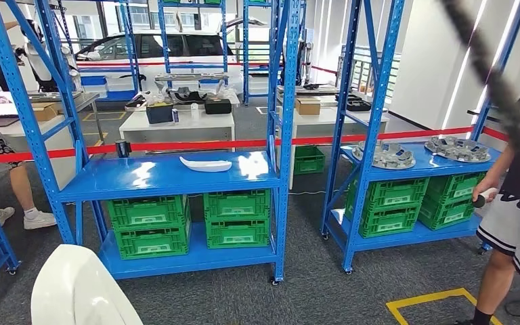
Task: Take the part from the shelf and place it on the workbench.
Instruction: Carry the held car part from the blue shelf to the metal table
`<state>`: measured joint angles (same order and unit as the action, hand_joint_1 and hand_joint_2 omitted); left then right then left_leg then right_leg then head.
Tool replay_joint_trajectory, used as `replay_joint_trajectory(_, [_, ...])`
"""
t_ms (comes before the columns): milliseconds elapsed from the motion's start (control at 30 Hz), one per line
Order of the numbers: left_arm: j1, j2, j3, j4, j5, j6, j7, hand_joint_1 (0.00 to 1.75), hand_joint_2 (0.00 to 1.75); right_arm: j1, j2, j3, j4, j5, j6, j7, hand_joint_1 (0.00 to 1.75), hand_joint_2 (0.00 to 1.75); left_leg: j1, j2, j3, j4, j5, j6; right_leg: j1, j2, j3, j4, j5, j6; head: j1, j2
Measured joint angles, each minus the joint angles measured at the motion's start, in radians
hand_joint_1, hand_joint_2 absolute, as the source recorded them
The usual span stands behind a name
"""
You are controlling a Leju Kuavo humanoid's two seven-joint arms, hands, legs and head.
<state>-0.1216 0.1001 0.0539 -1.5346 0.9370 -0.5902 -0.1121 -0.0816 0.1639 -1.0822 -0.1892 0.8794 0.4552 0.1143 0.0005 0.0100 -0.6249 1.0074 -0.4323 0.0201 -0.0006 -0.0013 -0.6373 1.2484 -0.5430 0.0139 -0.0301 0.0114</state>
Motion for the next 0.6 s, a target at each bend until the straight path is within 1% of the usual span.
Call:
replay_joint_trajectory(33, [0.0,0.0,0.0,-0.003,0.0,0.0,-0.001,1.75,1.75,-0.001,-0.003,0.0,0.0,0.001,0.0,-0.005,0.0,1.75,-0.001,0.0,-0.015,0.004,0.011,-0.003,0.002,0.0,0.06,-0.068,0.009,-0.005,0.0,0.0])
replay_joint_trajectory(67, [0.0,0.001,0.001,-0.007,0.0,0.0,-0.001,1.75,1.75,-0.003,-0.006,0.0,0.0,0.002,0.0,-0.009,0.0,1.75,-0.001,0.0,-0.027,0.007,0.021,-0.008,0.004,0.001,0.119,-0.148,0.001,-0.01,0.001,0.0])
replay_joint_trajectory(100, [-0.001,0.002,0.001,-0.011,0.0,0.0,-0.002,1.75,1.75,-0.005,-0.008,0.0,0.0,0.002,0.0,-0.012,0.0,1.75,-0.002,0.0,-0.035,0.009,0.032,-0.013,0.008,0.001,0.161,-0.211,-0.014,-0.015,0.001,0.0])
replay_joint_trajectory(133, [-0.002,0.003,0.001,-0.014,0.0,0.0,-0.003,1.75,1.75,-0.007,-0.01,0.0,0.0,0.001,0.0,-0.014,0.0,1.75,-0.001,0.001,-0.039,0.008,0.042,-0.019,0.011,0.001,0.186,-0.252,-0.027,-0.021,0.002,0.0])
replay_joint_trajectory(167, [-0.003,0.004,0.002,-0.015,-0.002,0.001,-0.007,1.75,1.75,-0.008,-0.011,0.0,0.0,-0.001,0.0,-0.018,0.0,1.75,-0.001,0.002,-0.04,0.006,0.053,-0.026,0.013,0.001,0.188,-0.269,-0.029,-0.027,0.002,0.0])
replay_joint_trajectory(200, [-0.003,0.005,0.003,-0.016,-0.005,0.001,-0.011,1.75,1.75,-0.007,-0.011,-0.001,0.0,-0.003,0.0,-0.023,0.0,1.75,0.002,0.002,-0.043,0.005,0.06,-0.031,0.013,-0.001,0.179,-0.268,-0.019,-0.033,0.002,0.0])
replay_joint_trajectory(233, [-0.002,0.006,0.006,-0.018,-0.009,0.002,-0.017,1.75,1.75,-0.007,-0.012,-0.001,0.0,-0.006,0.0,-0.03,0.0,1.75,0.004,0.0,-0.049,0.01,0.052,-0.036,0.012,-0.003,0.171,-0.27,-0.007,-0.041,0.002,0.0])
replay_joint_trajectory(267, [-0.002,0.007,0.01,-0.02,-0.013,0.003,-0.022,1.75,1.75,-0.006,-0.012,-0.002,0.0,-0.005,0.0,-0.037,0.0,1.75,0.005,-0.002,-0.058,0.03,0.022,-0.041,0.01,-0.006,0.16,-0.272,0.006,-0.049,0.001,0.0])
replay_joint_trajectory(300, [-0.004,0.009,0.015,-0.022,-0.016,0.003,-0.025,1.75,1.75,-0.006,-0.012,-0.003,0.0,-0.004,0.0,-0.041,0.0,1.75,0.007,-0.004,-0.07,0.068,-0.026,-0.045,0.009,-0.008,0.147,-0.273,0.02,-0.055,0.0,0.0])
replay_joint_trajectory(333, [-0.007,0.009,0.019,-0.024,-0.018,0.004,-0.025,1.75,1.75,-0.006,-0.012,-0.003,0.0,-0.002,0.0,-0.04,0.0,1.75,0.008,-0.006,-0.082,0.124,-0.083,-0.049,0.01,-0.01,0.132,-0.272,0.032,-0.058,0.0,0.0])
replay_joint_trajectory(367, [-0.011,0.01,0.021,-0.024,-0.019,0.005,-0.023,1.75,1.75,-0.006,-0.011,-0.003,0.0,0.0,0.0,-0.035,0.0,1.75,0.008,-0.007,-0.091,0.187,-0.129,-0.053,0.01,-0.011,0.115,-0.271,0.045,-0.06,-0.001,0.0])
replay_joint_trajectory(400, [-0.015,0.01,0.022,-0.024,-0.02,0.008,-0.021,1.75,1.75,-0.006,-0.011,-0.004,0.0,-0.002,0.0,-0.027,0.0,1.75,0.009,-0.007,-0.094,0.243,-0.148,-0.057,0.011,-0.012,0.096,-0.268,0.058,-0.059,-0.001,0.0])
replay_joint_trajectory(433, [-0.018,0.01,0.022,-0.023,-0.02,0.01,-0.018,1.75,1.75,-0.006,-0.01,-0.004,0.0,-0.005,0.0,-0.017,0.0,1.75,0.01,-0.007,-0.087,0.277,-0.142,-0.059,0.011,-0.013,0.077,-0.265,0.072,-0.058,-0.001,0.0])
replay_joint_trajectory(467, [-0.02,0.01,0.022,-0.022,-0.02,0.012,-0.016,1.75,1.75,-0.006,-0.009,-0.006,0.0,-0.009,0.0,-0.01,0.0,1.75,0.011,-0.007,-0.068,0.283,-0.116,-0.061,0.01,-0.014,0.057,-0.26,0.084,-0.055,-0.001,0.0])
replay_joint_trajectory(500, [-0.021,0.01,0.023,-0.022,-0.02,0.014,-0.014,1.75,1.75,-0.006,-0.008,-0.01,0.0,-0.015,0.0,-0.005,0.0,1.75,0.013,-0.007,-0.033,0.256,-0.087,-0.062,0.009,-0.014,0.036,-0.252,0.095,-0.052,-0.001,0.0])
replay_joint_trajectory(533, [-0.022,0.01,0.024,-0.023,-0.02,0.014,-0.013,1.75,1.75,-0.006,-0.007,-0.014,0.0,-0.02,0.0,-0.001,0.0,1.75,0.014,-0.007,0.016,0.199,-0.078,-0.062,0.009,-0.014,0.018,-0.244,0.105,-0.048,-0.001,0.0])
replay_joint_trajectory(567, [-0.024,0.011,0.025,-0.026,-0.021,0.014,-0.011,1.75,1.75,-0.006,-0.007,-0.018,0.0,-0.026,0.0,0.005,0.0,1.75,0.014,-0.008,0.072,0.125,-0.086,-0.061,0.009,-0.013,0.001,-0.235,0.113,-0.043,-0.001,0.0])
replay_joint_trajectory(600, [-0.026,0.011,0.026,-0.028,-0.021,0.014,-0.008,1.75,1.75,-0.005,-0.007,-0.023,0.0,-0.032,0.0,0.011,0.0,1.75,0.013,-0.009,0.115,0.063,-0.104,-0.057,0.01,-0.013,-0.01,-0.228,0.122,-0.038,-0.001,0.0])
